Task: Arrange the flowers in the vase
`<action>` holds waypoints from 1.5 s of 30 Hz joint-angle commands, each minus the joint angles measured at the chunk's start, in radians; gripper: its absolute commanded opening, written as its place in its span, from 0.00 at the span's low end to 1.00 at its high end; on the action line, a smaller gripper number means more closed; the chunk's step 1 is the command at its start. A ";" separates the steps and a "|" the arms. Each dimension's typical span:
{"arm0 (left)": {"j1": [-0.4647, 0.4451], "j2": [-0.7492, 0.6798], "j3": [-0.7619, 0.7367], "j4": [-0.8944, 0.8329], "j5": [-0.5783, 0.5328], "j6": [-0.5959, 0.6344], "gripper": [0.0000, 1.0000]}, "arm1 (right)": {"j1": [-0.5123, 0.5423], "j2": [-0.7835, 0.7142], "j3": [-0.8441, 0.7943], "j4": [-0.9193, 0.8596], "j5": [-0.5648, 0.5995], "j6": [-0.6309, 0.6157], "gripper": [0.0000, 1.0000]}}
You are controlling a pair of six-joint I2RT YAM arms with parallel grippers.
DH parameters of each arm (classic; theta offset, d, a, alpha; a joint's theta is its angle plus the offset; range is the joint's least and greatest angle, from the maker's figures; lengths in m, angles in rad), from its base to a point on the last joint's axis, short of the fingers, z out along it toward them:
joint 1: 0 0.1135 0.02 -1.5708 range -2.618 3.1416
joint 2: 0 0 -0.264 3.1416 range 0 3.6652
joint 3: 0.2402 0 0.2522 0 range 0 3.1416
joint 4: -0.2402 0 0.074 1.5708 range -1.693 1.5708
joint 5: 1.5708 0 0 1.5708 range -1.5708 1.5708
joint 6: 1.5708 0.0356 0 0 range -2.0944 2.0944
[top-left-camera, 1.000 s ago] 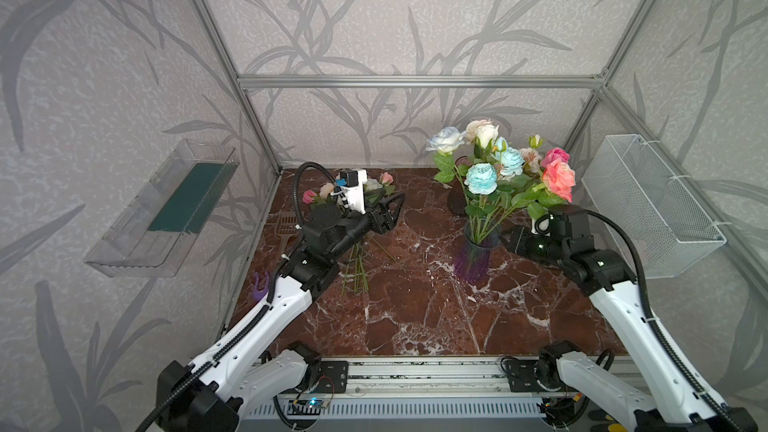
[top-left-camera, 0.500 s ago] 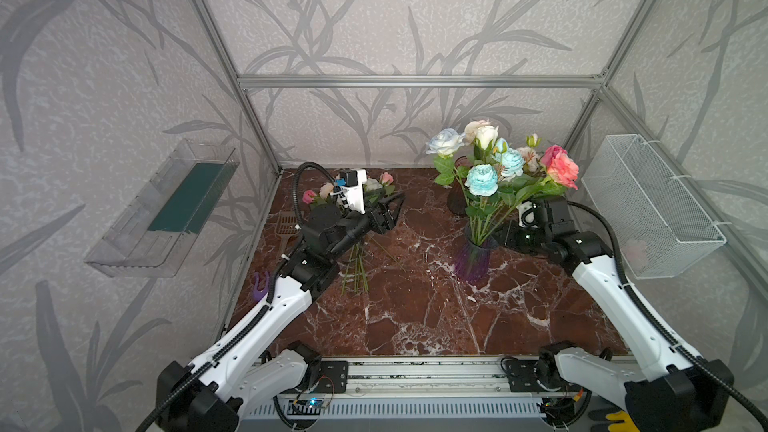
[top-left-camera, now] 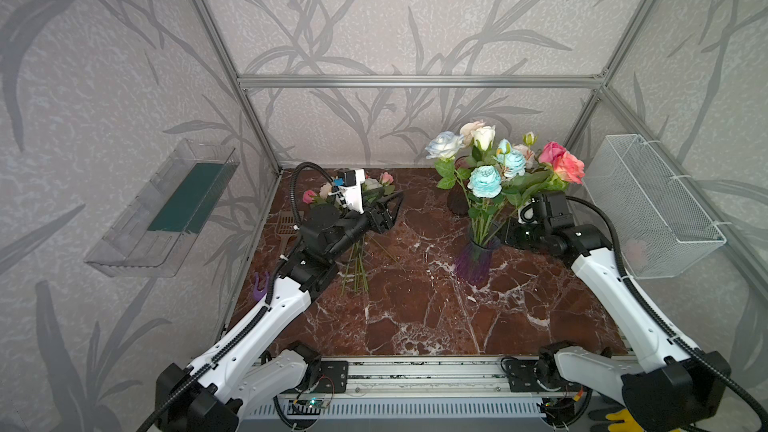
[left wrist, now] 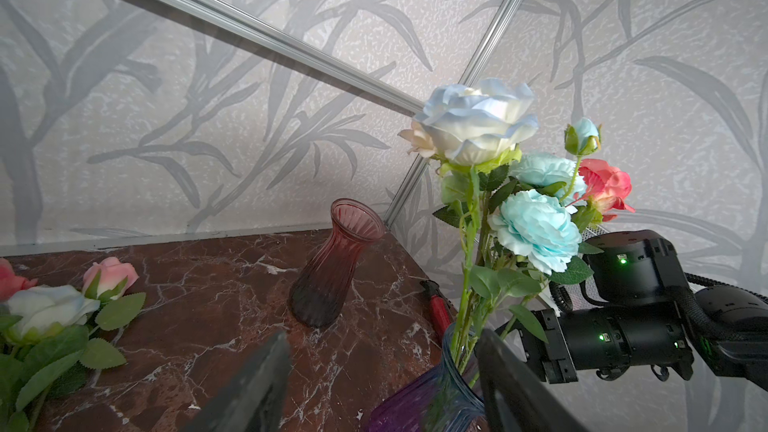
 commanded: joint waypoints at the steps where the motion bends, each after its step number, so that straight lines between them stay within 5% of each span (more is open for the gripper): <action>1: 0.005 -0.022 0.002 0.033 0.005 0.000 0.72 | -0.006 -0.005 0.039 -0.021 0.020 -0.011 0.06; 14: 0.008 -0.023 -0.003 0.034 -0.005 0.009 0.72 | -0.073 0.004 0.071 0.072 0.025 0.021 0.00; 22: 0.008 -0.012 -0.003 0.027 -0.013 0.021 0.72 | -0.175 0.172 0.167 0.210 0.026 0.054 0.00; 45: 0.060 0.034 -0.001 0.053 0.032 -0.026 0.72 | -0.275 0.836 0.943 0.023 0.141 -0.028 0.00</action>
